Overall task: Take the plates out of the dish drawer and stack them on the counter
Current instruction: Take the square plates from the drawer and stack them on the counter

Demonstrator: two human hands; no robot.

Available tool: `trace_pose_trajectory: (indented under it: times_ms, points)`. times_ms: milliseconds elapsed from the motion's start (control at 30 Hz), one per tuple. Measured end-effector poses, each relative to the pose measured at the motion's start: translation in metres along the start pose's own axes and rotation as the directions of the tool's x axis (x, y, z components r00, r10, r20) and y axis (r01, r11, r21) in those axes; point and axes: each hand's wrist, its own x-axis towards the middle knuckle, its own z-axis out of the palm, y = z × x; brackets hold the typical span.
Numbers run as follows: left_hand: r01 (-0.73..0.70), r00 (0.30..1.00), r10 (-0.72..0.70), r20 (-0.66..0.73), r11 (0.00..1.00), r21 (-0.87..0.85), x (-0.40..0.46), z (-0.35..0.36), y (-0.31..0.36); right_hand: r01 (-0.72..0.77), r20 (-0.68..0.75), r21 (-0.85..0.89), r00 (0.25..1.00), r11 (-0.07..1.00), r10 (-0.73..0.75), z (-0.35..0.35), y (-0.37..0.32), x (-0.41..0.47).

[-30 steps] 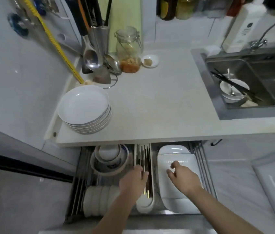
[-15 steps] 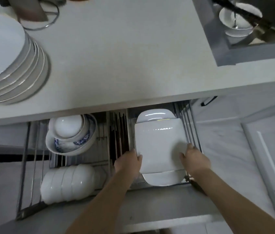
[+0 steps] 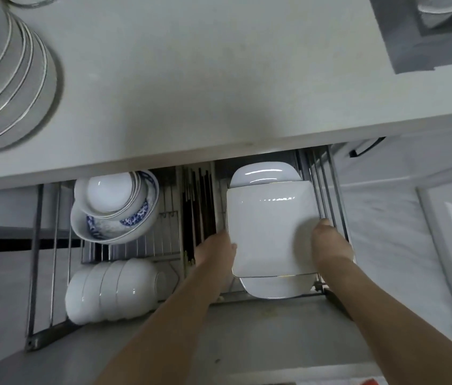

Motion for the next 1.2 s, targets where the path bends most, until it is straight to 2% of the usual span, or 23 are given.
trace_pose_trajectory:
  times_ms: [167,300,733,933,1200]
  points:
    - [-0.018,0.999,0.014,-0.042,0.994,-0.110,-0.007,-0.008,-0.012,0.023,-0.004,0.066,1.000,0.998,-0.023,-0.004,0.004,-0.008]
    - [-0.033,0.996,0.012,-0.088,0.969,-0.246,-0.020,-0.016,-0.024,0.075,0.003,0.190,0.997,0.979,-0.077,-0.016,0.004,-0.021]
    - [-0.112,0.958,-0.039,-0.283,0.860,-0.497,-0.102,-0.064,-0.075,0.317,-0.219,0.292,0.940,0.902,-0.260,-0.052,-0.007,-0.117]
    - [-0.208,0.917,-0.022,-0.399,0.827,-0.523,-0.152,-0.095,-0.099,0.487,-0.364,0.381,0.861,0.786,-0.356,-0.075,-0.008,-0.162]
    - [-0.303,0.807,-0.086,-0.584,0.789,-0.535,-0.161,-0.156,-0.105,0.643,-0.570,0.354,0.724,0.679,-0.388,-0.123,-0.044,-0.178]
